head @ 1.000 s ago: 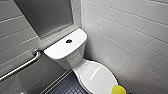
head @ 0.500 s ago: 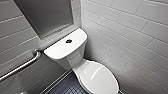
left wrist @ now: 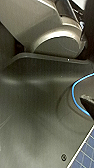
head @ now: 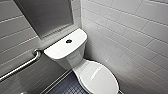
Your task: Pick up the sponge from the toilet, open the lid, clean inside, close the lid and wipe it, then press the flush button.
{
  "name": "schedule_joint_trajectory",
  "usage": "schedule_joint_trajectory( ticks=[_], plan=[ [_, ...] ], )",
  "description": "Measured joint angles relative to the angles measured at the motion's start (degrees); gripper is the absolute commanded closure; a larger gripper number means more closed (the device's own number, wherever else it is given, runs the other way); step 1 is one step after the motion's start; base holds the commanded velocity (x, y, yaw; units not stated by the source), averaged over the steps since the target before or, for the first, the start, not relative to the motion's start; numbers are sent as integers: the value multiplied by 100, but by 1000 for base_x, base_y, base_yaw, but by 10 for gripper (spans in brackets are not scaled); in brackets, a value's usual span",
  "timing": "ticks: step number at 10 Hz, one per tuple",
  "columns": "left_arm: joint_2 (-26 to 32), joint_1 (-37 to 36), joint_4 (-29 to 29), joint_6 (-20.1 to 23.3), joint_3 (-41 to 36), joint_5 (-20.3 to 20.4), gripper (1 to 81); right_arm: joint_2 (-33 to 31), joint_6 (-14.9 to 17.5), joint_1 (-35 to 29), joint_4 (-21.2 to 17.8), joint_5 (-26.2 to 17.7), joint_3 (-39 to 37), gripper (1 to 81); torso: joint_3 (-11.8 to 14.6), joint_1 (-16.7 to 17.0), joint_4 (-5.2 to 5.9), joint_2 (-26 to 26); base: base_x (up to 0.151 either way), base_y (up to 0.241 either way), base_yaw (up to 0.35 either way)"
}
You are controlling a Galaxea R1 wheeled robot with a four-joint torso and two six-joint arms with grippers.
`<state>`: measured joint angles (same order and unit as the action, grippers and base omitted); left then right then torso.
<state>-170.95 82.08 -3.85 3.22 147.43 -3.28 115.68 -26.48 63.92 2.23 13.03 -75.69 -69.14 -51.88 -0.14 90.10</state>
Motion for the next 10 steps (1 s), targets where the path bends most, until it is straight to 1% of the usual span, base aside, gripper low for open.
schedule_joint_trajectory(
  ticks=[1, 2, 4, 5, 7, 9, 10],
  plan=[
    [-2, 0, 0, 0, -2, 4, 10, -241, 11, -173, 30, -39, 456, 811, -2, 0, 0, 0, 0, 0, 0],
    [0, 0, 0, 0, 0, 9, 10, -385, 11, -491, 44, -83, 739, 811, 0, 0, 0, 0, 0, 0, 0],
    [0, -2, 0, -2, 0, 9, 10, -269, 13, -1420, 57, -405, 1042, 811, -2, 0, 0, 0, 0, 0, 0],
    [2, -2, 2, 0, 0, 9, 10, -74, 11, -1927, 57, -660, 1067, 811, -2, 0, 0, 0, 0, 0, 0],
    [2, 0, 2, 0, 0, 9, 10, 502, -6, -2750, 57, -1268, 786, 811, -2, 0, 0, 0, 0, 0, 0],
    [6, -2, 5, -2, 0, 6, 10, 1370, -67, -3318, 55, -1843, 1, 811, -2, 0, 0, 0, 0, 0, 0],
    [16, -5, 5, -2, 0, 12, 10, 1743, -108, -3479, 55, -2030, -325, 811, -2, 0, 0, 0, 0, 0, 0]
  ],
)
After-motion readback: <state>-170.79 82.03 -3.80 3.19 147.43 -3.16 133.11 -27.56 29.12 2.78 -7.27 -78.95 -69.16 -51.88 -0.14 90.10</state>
